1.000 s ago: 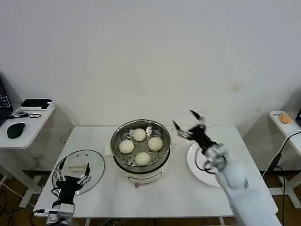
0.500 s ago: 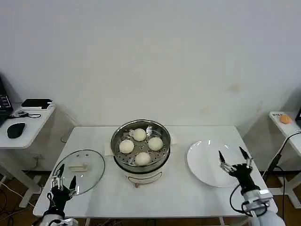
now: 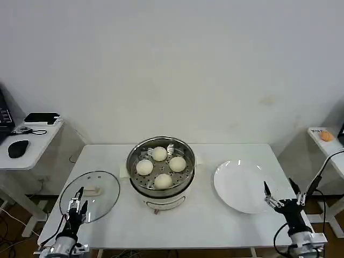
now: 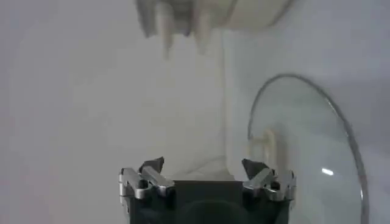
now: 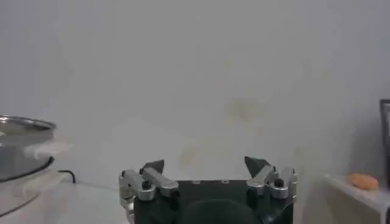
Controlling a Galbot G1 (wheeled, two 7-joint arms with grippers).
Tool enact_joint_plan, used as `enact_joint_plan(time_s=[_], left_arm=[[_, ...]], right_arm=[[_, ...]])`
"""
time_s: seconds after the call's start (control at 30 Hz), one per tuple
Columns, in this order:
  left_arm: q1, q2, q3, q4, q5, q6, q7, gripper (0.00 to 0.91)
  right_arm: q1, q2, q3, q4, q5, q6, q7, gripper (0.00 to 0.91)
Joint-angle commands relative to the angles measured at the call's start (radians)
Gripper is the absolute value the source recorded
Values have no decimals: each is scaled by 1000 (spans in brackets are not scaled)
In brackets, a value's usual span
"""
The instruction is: Take steamed baozi put them in steamer then cover it.
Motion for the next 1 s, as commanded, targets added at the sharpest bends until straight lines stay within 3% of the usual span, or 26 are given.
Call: enact_joint_plan(time_s=[0.03, 1.0], left_arm=[[-190, 25, 47, 189, 71, -5, -7, 907], [-327, 43, 98, 375, 47, -12, -1, 907]], right_arm=[[-34, 22, 25, 15, -2, 13, -2, 907], [-23, 49, 32, -21, -15, 14, -8, 907]])
